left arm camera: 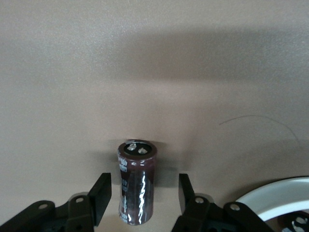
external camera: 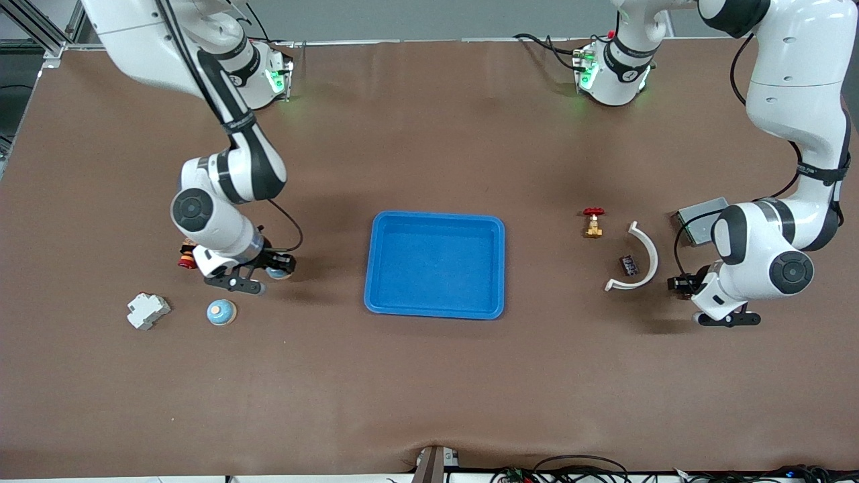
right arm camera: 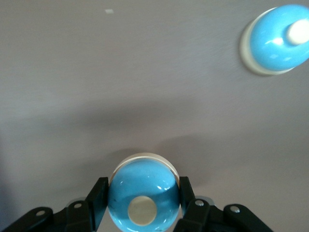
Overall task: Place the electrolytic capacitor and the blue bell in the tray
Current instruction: 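Carry the bell with the right gripper while the left gripper carries the capacitor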
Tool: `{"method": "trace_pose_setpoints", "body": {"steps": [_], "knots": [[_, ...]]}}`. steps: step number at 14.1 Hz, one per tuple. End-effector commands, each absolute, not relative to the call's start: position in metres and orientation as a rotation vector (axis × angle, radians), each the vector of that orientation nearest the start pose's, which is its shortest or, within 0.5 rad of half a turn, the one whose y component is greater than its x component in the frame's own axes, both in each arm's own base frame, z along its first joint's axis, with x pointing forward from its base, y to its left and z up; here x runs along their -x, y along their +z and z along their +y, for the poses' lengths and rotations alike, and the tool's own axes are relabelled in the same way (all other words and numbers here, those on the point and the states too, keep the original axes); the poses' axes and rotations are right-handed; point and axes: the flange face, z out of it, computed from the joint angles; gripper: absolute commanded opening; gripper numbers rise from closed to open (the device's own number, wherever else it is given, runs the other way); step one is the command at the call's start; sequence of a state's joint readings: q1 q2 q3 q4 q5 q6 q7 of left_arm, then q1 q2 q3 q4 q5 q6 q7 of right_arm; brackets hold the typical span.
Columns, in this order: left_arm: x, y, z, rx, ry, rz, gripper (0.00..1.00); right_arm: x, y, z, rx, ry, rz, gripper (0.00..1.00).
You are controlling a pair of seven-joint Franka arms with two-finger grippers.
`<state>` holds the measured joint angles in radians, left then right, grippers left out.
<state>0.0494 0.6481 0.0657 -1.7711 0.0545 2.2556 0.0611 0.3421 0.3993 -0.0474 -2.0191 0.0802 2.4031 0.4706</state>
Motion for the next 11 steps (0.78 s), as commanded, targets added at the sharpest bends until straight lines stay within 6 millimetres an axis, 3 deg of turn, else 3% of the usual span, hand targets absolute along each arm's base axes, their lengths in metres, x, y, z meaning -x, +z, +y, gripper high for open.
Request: {"method": "trace_pose_setpoints", "body": {"steps": [1,4,7,11], "knots": [[-0.640,0.184,0.072,3.084,0.236,-0.037,0.26,-0.572,0.271,0.219,3.073,0.051,0.471,0.00],[-0.644,0.189,0.072,3.086,0.219,-0.050,0.00,-0.556,0.278,0.275,3.048,0.017,0.581,0.00],[-0.650,0.200,0.072,3.085,0.186,-0.060,0.00,-0.538,0.287,0.328,3.012,-0.009,0.674,0.00],[-0.672,0.245,0.058,3.144,0.232,-0.158,0.00,-0.509,0.287,0.381,3.007,-0.026,0.729,0.00]]}}
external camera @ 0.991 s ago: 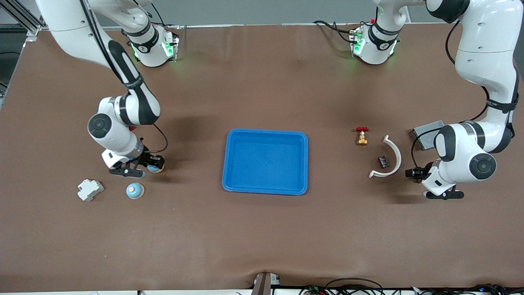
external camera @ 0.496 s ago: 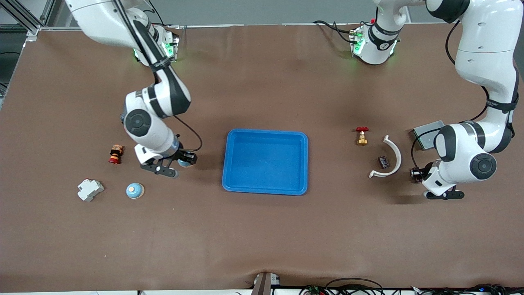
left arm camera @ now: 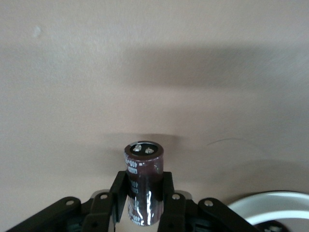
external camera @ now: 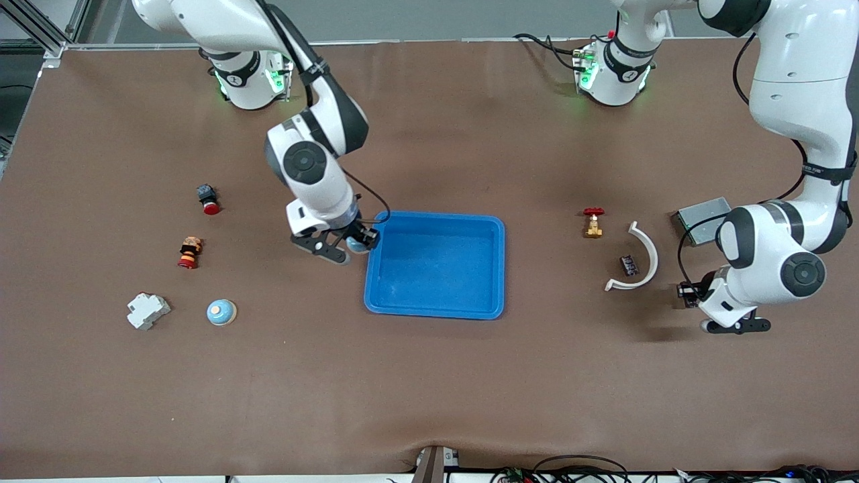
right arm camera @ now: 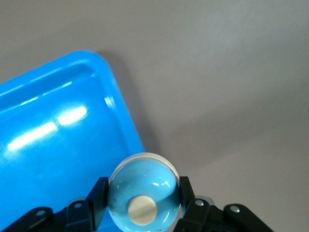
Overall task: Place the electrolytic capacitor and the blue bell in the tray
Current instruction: 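Carry the bell with the right gripper while the left gripper carries the capacitor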
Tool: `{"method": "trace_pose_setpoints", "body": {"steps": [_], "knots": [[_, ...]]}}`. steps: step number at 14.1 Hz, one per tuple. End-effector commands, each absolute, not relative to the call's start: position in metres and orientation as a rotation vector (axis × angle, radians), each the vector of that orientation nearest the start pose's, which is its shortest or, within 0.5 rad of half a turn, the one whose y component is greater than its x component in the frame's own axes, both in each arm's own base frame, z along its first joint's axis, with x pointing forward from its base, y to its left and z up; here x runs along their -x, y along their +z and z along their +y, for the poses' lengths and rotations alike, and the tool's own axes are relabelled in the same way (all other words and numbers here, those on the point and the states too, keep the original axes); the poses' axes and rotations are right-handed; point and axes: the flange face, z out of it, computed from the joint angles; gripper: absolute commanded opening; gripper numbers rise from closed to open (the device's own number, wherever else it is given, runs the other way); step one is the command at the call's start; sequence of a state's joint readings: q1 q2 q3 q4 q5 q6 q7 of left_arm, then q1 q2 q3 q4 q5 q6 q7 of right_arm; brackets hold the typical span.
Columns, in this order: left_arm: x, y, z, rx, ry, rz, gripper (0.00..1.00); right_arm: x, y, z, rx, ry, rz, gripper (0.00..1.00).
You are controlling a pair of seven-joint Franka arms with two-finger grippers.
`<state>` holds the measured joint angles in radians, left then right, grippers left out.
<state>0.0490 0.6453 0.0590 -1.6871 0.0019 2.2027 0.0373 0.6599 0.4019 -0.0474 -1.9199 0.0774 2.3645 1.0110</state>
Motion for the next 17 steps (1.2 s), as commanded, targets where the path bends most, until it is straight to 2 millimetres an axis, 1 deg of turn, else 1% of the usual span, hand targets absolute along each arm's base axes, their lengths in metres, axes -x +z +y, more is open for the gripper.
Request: {"method": "trace_pose_setpoints", "body": {"steps": [1,2,4,5,6,8,9,10,11,12,13,14,15,16,17], "knots": [[-0.678,0.258,0.051,3.144,0.249,-0.194,0.00,-0.503,0.284,0.391,3.016,-0.048,0.748,0.00],[-0.683,0.270,0.039,3.132,0.262,-0.268,0.00,-0.503,0.286,0.397,3.017,-0.086,0.780,0.00],[-0.689,0.297,-0.007,3.097,0.260,-0.391,0.00,-0.498,0.279,0.411,3.020,-0.111,0.816,0.00],[-0.692,0.305,-0.022,3.081,0.256,-0.460,0.00,-0.495,0.274,0.417,3.020,-0.111,0.822,0.00],[-0.691,0.320,-0.041,3.070,0.249,-0.511,0.00,-0.495,0.272,0.421,3.011,-0.118,0.832,0.00],[-0.686,0.340,-0.082,3.052,0.240,-0.579,0.00,-0.495,0.262,0.430,2.990,-0.127,0.858,0.00],[-0.680,0.347,-0.101,3.044,0.257,-0.599,0.00,-0.495,0.256,0.433,2.980,-0.133,0.866,0.00],[-0.676,0.351,-0.115,3.029,0.279,-0.639,0.00,-0.495,0.247,0.436,2.967,-0.143,0.870,0.00],[-0.674,0.360,-0.141,3.029,0.276,-0.682,0.00,-0.494,0.237,0.438,2.958,-0.151,0.871,0.00],[-0.670,0.363,-0.166,3.017,0.267,-0.718,0.00,-0.494,0.229,0.438,2.958,-0.153,0.871,0.00],[-0.663,0.363,-0.192,3.001,0.265,-0.768,0.00,-0.496,0.224,0.441,2.957,-0.153,0.875,0.00],[-0.659,0.360,-0.207,2.980,0.282,-0.852,0.00,-0.496,0.221,0.444,2.957,-0.153,0.879,0.00],[-0.652,0.357,-0.228,2.972,0.306,-0.900,0.00,-0.493,0.216,0.447,2.963,-0.148,0.882,0.00],[-0.642,0.353,-0.256,2.963,0.315,-0.901,0.00,-0.491,0.214,0.450,2.965,-0.148,0.883,0.00],[-0.635,0.350,-0.275,2.944,0.310,-0.938,0.00,-0.490,0.211,0.451,2.966,-0.147,0.888,0.00]]}}
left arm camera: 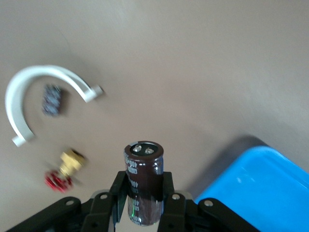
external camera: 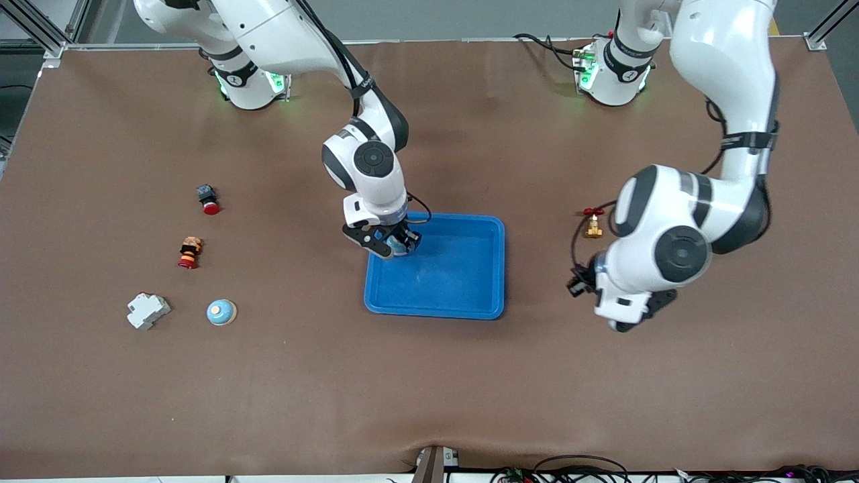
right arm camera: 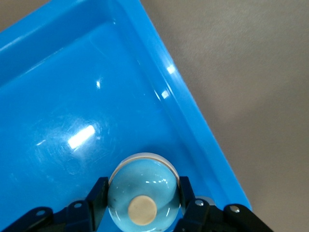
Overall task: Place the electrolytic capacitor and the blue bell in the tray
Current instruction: 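Carry the bell with the right gripper while the left gripper carries the capacitor, then lower the bell into the tray with the right gripper while the left lowers the capacitor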
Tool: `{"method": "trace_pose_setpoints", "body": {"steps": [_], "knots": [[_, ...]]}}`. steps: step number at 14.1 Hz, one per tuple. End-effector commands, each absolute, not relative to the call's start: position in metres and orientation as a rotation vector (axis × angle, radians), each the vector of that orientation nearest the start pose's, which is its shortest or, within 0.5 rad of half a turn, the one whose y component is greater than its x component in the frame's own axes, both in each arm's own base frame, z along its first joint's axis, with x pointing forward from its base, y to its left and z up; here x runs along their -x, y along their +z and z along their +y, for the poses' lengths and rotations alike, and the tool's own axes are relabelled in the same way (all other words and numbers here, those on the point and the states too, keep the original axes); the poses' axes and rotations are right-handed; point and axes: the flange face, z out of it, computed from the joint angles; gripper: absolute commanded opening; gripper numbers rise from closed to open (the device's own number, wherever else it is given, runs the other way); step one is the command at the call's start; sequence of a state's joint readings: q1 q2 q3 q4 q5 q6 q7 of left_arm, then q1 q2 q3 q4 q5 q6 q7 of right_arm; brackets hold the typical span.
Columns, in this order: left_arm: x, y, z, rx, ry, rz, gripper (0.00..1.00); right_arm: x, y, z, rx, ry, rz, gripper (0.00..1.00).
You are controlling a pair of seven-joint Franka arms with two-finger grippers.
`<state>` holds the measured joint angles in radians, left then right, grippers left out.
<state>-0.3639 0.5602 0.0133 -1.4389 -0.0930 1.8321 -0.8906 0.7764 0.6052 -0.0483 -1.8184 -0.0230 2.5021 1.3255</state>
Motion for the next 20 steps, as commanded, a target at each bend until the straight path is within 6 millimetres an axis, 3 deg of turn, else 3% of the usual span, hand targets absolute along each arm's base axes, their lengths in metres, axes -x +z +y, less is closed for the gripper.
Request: {"method": "trace_pose_setpoints", "body": {"steps": [1,5,13,14,15,20], "knots": [[-0.628,0.344,-0.294,2.924,0.304,-0.978,0.00,-0.489,0.211,0.451,2.966,-0.146,0.893,0.00],[-0.609,0.315,-0.343,2.882,0.293,-1.035,0.00,-0.484,0.198,0.459,2.972,-0.152,0.918,0.00],[-0.582,0.256,-0.395,2.825,0.290,-1.082,0.00,-0.487,0.187,0.464,2.970,-0.162,0.941,0.00],[-0.577,0.254,-0.401,2.819,0.289,-1.081,0.00,-0.488,0.187,0.465,2.967,-0.165,0.943,0.40],[-0.574,0.250,-0.405,2.814,0.290,-1.088,0.00,-0.490,0.185,0.464,2.968,-0.164,0.950,0.99],[-0.561,0.236,-0.427,2.814,0.269,-1.106,0.00,-0.500,0.210,0.467,3.042,-0.187,0.877,1.00]]}}
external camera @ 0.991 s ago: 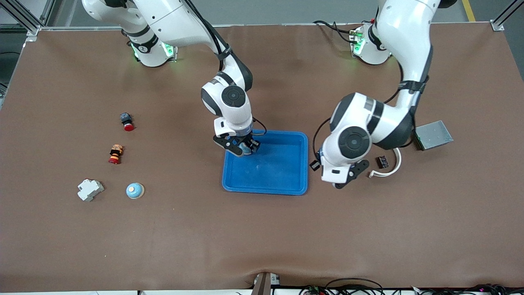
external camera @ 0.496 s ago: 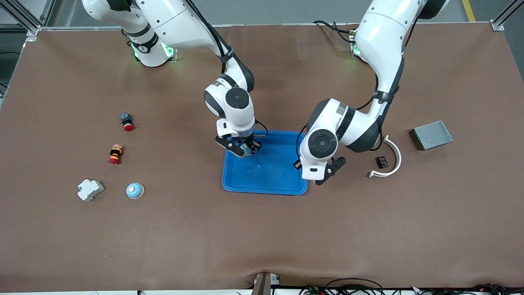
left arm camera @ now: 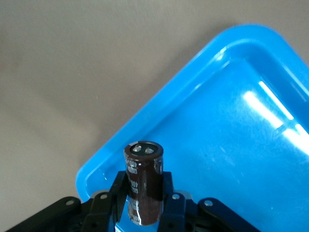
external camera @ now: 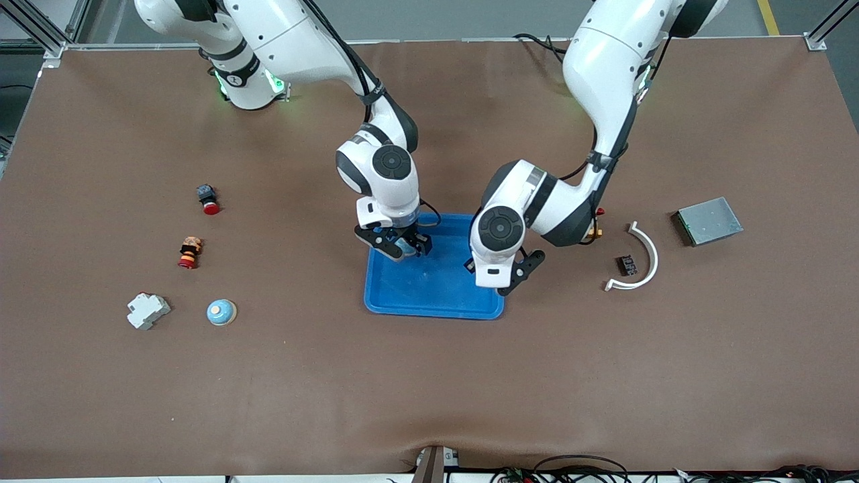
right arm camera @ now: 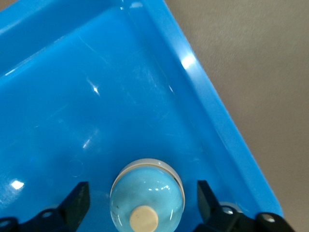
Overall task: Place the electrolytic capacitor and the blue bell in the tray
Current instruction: 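Lower the bell into the tray with the right gripper while the left lowers the capacitor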
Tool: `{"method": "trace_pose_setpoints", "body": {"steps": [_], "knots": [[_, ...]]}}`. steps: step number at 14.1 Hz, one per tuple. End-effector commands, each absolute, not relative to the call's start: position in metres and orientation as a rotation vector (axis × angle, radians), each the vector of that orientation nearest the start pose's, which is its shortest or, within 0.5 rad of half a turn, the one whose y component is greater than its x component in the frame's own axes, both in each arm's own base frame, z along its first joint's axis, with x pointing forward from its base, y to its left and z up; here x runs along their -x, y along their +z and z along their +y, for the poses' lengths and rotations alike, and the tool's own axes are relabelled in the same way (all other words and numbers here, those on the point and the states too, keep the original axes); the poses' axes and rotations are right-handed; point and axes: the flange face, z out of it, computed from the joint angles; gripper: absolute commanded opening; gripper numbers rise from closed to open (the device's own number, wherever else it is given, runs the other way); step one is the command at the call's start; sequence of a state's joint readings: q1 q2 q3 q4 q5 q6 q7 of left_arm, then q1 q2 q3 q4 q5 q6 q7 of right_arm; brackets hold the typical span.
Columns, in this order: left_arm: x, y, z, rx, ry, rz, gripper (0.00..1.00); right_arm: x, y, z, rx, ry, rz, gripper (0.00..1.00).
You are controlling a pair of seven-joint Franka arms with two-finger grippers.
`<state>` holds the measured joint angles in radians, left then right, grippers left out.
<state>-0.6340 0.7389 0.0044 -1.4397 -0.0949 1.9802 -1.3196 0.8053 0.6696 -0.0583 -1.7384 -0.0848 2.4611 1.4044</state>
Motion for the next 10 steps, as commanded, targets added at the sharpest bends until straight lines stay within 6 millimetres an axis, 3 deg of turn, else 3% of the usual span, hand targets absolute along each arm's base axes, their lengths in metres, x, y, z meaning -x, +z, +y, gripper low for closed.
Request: {"method": "trace_pose_setpoints", "body": {"steps": [1,3,6,10], "knots": [[-0.560,0.235,-0.428,2.814,0.272,-1.103,0.00,-0.502,0.217,0.468,3.084,-0.170,0.834,1.00],[-0.551,0.232,-0.438,2.818,0.271,-1.070,0.00,-0.509,0.230,0.460,3.158,-0.137,0.723,1.00],[-0.546,0.208,-0.436,2.787,0.291,-1.056,0.00,-0.529,0.256,0.430,3.187,-0.123,0.617,1.00],[-0.540,0.193,-0.439,2.772,0.300,-1.031,0.00,-0.553,0.288,0.382,3.175,-0.138,0.581,1.00]]}}
